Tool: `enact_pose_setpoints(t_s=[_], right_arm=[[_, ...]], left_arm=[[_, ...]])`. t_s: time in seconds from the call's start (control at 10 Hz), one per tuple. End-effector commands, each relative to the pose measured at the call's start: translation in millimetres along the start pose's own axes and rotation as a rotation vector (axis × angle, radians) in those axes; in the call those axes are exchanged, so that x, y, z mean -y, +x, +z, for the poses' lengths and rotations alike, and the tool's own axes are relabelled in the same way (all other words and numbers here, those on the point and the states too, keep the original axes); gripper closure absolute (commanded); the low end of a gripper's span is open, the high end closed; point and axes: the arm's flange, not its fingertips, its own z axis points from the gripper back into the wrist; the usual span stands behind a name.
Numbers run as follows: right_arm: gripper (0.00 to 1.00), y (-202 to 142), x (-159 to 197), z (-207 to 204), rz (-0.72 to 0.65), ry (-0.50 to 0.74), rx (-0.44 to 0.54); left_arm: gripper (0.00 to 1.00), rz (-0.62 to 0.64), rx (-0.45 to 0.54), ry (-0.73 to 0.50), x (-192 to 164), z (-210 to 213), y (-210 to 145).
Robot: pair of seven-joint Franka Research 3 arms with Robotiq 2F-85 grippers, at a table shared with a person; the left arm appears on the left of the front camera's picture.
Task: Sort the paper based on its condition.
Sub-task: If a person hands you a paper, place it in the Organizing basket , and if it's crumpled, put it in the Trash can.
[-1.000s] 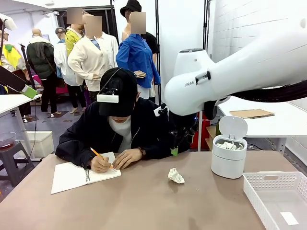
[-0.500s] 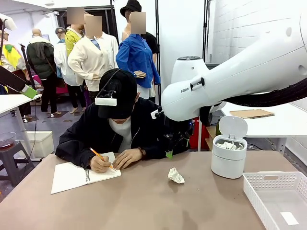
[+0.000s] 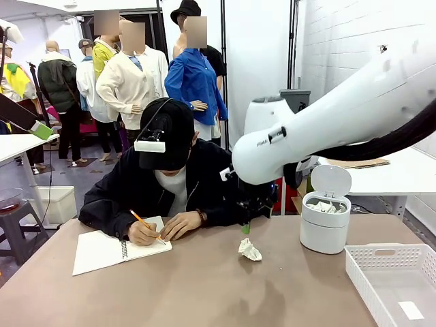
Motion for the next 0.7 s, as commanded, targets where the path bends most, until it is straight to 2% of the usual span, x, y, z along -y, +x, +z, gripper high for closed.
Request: enact_pose_setpoints(t_s=[0.0,0.3,0.6], right_arm=[[0.0,18.6,3.9,-32.1,-0.036,-0.018,-0.047],[0.0,26.2,-0.5,-62.4,-0.014,0.027,-0.098],[0.0,26.9,-4.2,-100.3,-0.014,0.013,-0.151]], left_arm=[[0.0,0.003,0.0,0.0,0.3,0.3,0.1],[0.0,0.003,0.0,0.0,0.3,0.3,0.1],[0.0,0.003,0.0,0.0,0.3,0.3,0.1]])
